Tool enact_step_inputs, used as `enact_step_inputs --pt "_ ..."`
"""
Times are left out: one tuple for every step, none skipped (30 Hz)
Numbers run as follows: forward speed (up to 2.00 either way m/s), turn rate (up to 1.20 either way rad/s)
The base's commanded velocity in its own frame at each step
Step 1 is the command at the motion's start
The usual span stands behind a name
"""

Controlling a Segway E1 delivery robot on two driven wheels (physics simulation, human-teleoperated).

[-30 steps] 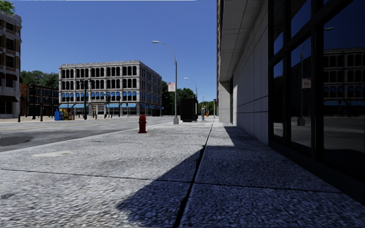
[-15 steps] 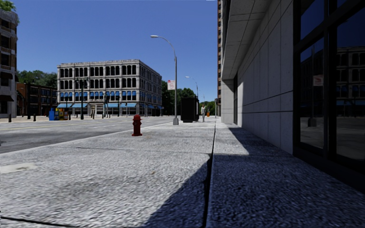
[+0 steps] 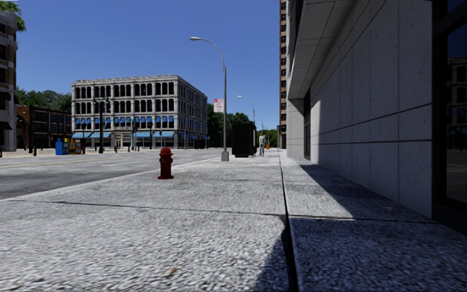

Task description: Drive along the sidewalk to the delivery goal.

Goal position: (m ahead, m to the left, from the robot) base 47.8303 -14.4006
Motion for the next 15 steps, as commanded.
enact_step_inputs --pt "2.00 -1.20" --pt "2.00 -1.20" --pt "2.00 -1.20" --pt "2.00 -1.20" --pt "2.00 -0.35" --pt "2.00 -0.12" --pt "2.00 -0.04" --pt "2.00 -0.01" --pt "2.00 -0.01" --pt "2.00 0.00" --pt "2.00 0.00" --pt "2.00 0.00" --pt "2.00 0.00" --pt "2.00 0.00" --pt "2.00 0.00"
